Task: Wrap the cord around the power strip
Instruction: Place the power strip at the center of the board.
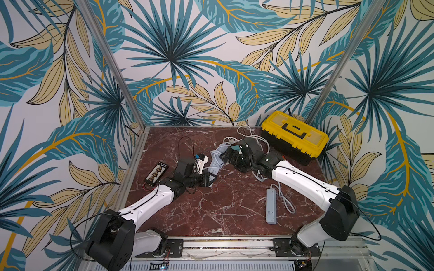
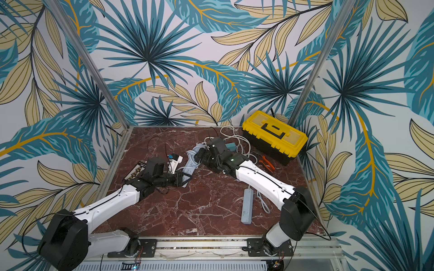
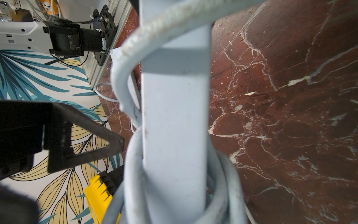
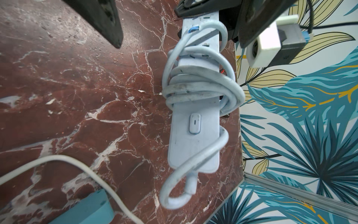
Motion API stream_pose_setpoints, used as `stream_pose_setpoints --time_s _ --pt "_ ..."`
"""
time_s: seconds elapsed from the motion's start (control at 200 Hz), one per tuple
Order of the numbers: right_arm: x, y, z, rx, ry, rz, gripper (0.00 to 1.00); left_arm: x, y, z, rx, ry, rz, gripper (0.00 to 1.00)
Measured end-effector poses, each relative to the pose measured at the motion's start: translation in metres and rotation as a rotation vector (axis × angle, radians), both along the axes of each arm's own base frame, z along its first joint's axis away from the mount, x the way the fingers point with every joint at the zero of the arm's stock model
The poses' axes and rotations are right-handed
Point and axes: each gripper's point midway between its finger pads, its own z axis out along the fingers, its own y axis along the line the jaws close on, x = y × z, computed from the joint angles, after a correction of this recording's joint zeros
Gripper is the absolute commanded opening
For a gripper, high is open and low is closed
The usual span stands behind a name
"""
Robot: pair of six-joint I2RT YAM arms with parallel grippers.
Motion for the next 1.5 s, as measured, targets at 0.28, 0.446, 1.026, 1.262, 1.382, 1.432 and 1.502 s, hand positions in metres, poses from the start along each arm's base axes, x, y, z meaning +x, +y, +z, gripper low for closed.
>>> stream_pose_setpoints --time_s 0.28,0.446,1.026,1.262,1.382,1.432,1.502 --pt "-0.004 0.027 -0.019 -0.006 0.035 -0.066 0.88 0.003 -0.005 0.007 -0.017 -0.018 0.020 0.00" --pt "0.002 0.041 -0.034 -0.009 0.045 -0.076 0.77 0.003 -0.003 0.004 -0.012 -0.011 0.041 0.00" --pt "0.008 0.067 -0.039 -0.100 -0.030 -0.037 0.12 -0.010 0.017 0.019 -0.052 -0.053 0.128 0.60" --pt "0.023 0.046 -0.035 -0.301 -0.095 -0.029 0.08 -0.025 0.032 0.055 -0.066 -0.132 0.159 0.61" --pt "0.024 0.035 -0.047 -0.419 -0.075 -0.014 0.09 -0.032 0.043 0.071 -0.031 -0.155 0.180 0.60" --pt "0.022 0.033 -0.053 -0.450 -0.065 -0.007 0.09 -0.033 0.052 0.081 -0.003 -0.179 0.203 0.60" --pt "0.018 0.034 -0.063 -0.486 -0.048 0.004 0.09 -0.035 0.068 0.100 0.031 -0.226 0.245 0.60"
